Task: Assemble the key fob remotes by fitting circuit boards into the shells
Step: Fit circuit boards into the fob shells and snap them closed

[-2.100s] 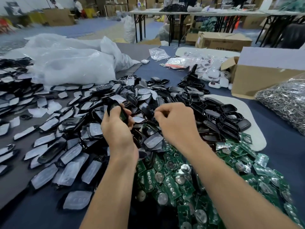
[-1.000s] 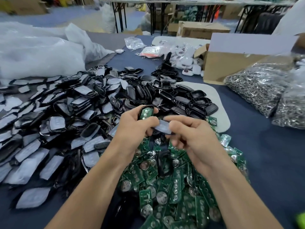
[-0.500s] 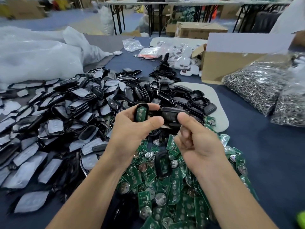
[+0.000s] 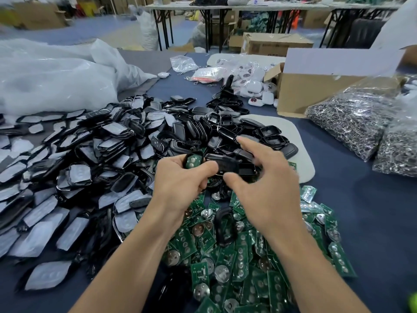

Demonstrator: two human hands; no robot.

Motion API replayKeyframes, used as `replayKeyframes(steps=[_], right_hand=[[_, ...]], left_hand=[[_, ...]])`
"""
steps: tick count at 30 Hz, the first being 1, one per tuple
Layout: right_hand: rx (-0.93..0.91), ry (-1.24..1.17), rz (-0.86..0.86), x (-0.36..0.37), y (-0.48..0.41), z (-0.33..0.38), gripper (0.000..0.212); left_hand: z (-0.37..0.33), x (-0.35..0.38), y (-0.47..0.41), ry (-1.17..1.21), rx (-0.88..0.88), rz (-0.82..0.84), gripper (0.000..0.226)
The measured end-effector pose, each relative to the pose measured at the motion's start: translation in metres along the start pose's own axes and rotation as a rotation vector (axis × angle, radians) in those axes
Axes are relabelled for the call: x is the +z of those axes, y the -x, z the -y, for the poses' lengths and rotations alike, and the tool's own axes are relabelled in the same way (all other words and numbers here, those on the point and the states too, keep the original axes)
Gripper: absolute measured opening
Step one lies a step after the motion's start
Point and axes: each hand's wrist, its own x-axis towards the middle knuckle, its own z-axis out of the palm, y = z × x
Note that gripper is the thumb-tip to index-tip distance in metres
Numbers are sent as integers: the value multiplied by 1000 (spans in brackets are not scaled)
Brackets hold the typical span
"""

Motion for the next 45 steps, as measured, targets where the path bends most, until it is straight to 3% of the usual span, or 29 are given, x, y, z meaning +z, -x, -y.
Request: replayKeyframes(steps=[2,6,9,11,14,16,20,23,25,29,34,41,45], right_hand=[[-77,-33,72,6,3,0,70],[-13,-107,122,13,4,-5,54],[54,-297,114,12,2,-7,49],[76,-485,139,10,0,-4,48],[313,-1020,277,11,-2,-1,37],[559,-1378,333,10,-5,0,30],[735,-1612,365,9,-5,-4,18],[717,-1588,401,10,-5,-5,20],[658,-1433,410,13,-4,-4,25],[553,-1249,310,19,-1,-1,33],[481,-1118,198,19,2,-1,39],[377,-1014,174,22,2,-2,43],[270,-890,170,23,2,-8,48]], left_hand=[[0,-1,-1,-31,-4,0,24],[0,-3,-2,21,-33,35,33],[0,-5,-3,54,-37,135,33],[-4,-8,-2,121,-48,248,24],[-9,-13,0,233,-77,363,45],[-9,-11,2,283,-102,283,51],[-5,-5,2,210,-47,-12,35],[-4,2,1,38,57,-98,35],[-3,4,1,47,90,-72,35],[-1,1,0,12,91,-55,28],[0,-2,-2,-42,58,-195,35],[1,-2,2,-201,132,-162,37],[1,-2,4,-232,180,-33,37]])
